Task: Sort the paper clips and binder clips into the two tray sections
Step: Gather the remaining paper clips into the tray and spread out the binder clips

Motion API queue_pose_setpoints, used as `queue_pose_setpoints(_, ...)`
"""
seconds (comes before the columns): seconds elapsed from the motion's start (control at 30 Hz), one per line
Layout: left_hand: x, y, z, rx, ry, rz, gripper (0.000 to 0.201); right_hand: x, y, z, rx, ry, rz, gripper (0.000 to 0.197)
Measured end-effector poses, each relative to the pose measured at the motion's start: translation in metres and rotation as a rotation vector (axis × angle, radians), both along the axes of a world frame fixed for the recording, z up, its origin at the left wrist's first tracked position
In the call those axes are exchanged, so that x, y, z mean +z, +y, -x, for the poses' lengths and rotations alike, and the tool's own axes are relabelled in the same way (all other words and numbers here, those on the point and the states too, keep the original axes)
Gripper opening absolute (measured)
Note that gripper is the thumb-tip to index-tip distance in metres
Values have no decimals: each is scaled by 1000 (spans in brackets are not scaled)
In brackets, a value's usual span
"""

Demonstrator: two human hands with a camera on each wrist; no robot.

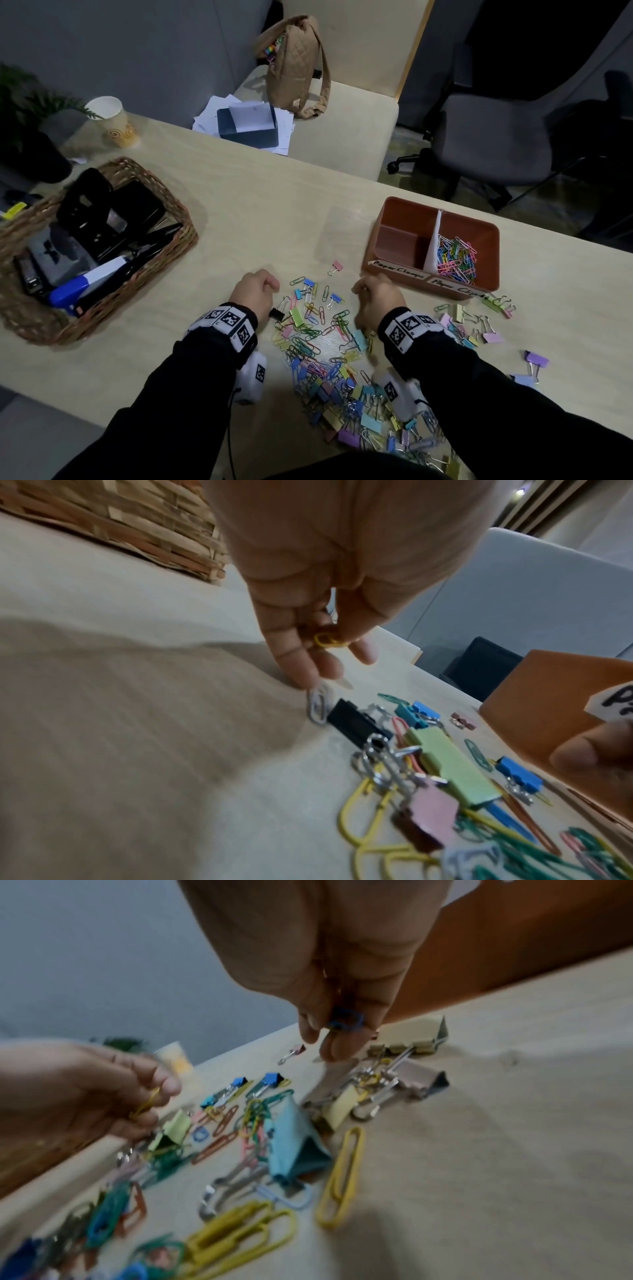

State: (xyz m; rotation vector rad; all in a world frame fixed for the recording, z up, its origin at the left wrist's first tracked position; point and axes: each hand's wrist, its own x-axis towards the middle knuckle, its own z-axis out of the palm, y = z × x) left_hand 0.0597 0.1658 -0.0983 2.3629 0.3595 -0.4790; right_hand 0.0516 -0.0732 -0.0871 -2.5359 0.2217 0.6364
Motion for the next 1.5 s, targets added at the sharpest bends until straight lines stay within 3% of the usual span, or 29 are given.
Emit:
queue_pose_setpoints(0.13,2,-13,3,-24,20,12,28,4,5,2,27,20,-53,27)
queue_pose_setpoints(0.23,6,-20,-4,-118,-13,-43,20,11,17,4,167,0,-40,16)
queue_pose_setpoints(0.4,4,-23,-20,-323,9,-166,38,8,34,-5,443,-25,114,42)
queue_pose_setpoints(0.63,12,-36,-26,-398,-16,-309,22,0,39,-11,601,-5,242,48)
queue_pose_setpoints(0.77,12,-37,-18,-432,-26,-283,23,1,31,-11,592,-26,284,25)
queue_pose_setpoints(1.07,8,-28,-11,-469,-12,-283,35,9,20,-10,581,48,318,26)
queue_pose_setpoints(1.23,9,-25,-11,-373,-89,-300,53,8,24,-6,550,8,276,24)
queue_pose_setpoints(1.5,8,-23,-22,-455,-33,-376,18,6,25,-5,529,95,282,23)
